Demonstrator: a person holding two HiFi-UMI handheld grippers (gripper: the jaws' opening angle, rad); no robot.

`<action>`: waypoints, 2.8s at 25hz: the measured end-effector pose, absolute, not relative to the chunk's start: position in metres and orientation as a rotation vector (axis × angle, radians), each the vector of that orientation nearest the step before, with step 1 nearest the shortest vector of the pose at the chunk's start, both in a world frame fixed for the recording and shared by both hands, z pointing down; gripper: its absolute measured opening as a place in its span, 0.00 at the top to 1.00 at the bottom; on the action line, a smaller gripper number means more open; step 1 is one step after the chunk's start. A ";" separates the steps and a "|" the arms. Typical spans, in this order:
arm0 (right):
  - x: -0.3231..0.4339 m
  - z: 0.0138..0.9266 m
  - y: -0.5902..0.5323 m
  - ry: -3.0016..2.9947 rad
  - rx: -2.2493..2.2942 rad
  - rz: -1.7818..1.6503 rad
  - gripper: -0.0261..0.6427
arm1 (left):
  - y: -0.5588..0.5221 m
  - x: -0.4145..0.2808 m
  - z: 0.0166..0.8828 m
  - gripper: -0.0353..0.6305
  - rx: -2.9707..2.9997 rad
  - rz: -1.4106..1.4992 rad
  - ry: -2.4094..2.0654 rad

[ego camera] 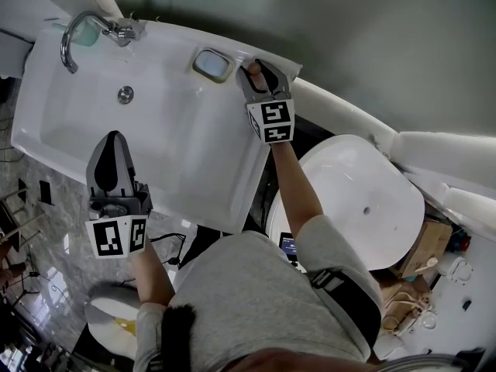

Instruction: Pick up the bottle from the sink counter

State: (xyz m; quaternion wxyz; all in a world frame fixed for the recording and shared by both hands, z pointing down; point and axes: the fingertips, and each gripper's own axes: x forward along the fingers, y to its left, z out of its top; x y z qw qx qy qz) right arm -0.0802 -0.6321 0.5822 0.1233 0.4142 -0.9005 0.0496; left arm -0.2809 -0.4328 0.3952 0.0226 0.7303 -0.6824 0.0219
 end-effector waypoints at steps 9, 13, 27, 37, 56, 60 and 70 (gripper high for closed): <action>-0.080 0.581 -0.633 -2.639 1.217 0.168 0.74 | -0.426 -0.285 0.395 0.94 2.248 0.073 -2.127; -0.081 0.580 -0.627 -2.644 1.207 0.184 0.74 | -0.421 -0.290 0.392 0.94 2.244 0.077 -2.139; -0.086 0.508 -0.590 -2.753 1.237 0.134 0.74 | -0.410 -0.286 0.377 0.94 2.307 0.043 -2.124; -0.097 0.454 -0.555 -2.797 1.260 0.070 0.74 | -0.387 -0.297 0.354 0.94 2.348 -0.006 -2.147; -0.102 0.373 -0.464 -2.792 1.314 0.022 0.74 | -0.340 -0.311 0.307 0.94 2.438 -0.140 -2.139; -0.103 0.361 -0.444 -2.795 1.323 0.003 0.74 | -0.328 -0.314 0.303 0.94 2.446 -0.160 -2.134; -0.100 0.327 -0.393 -2.807 1.366 -0.032 0.74 | -0.298 -0.318 0.286 0.94 2.488 -0.220 -2.116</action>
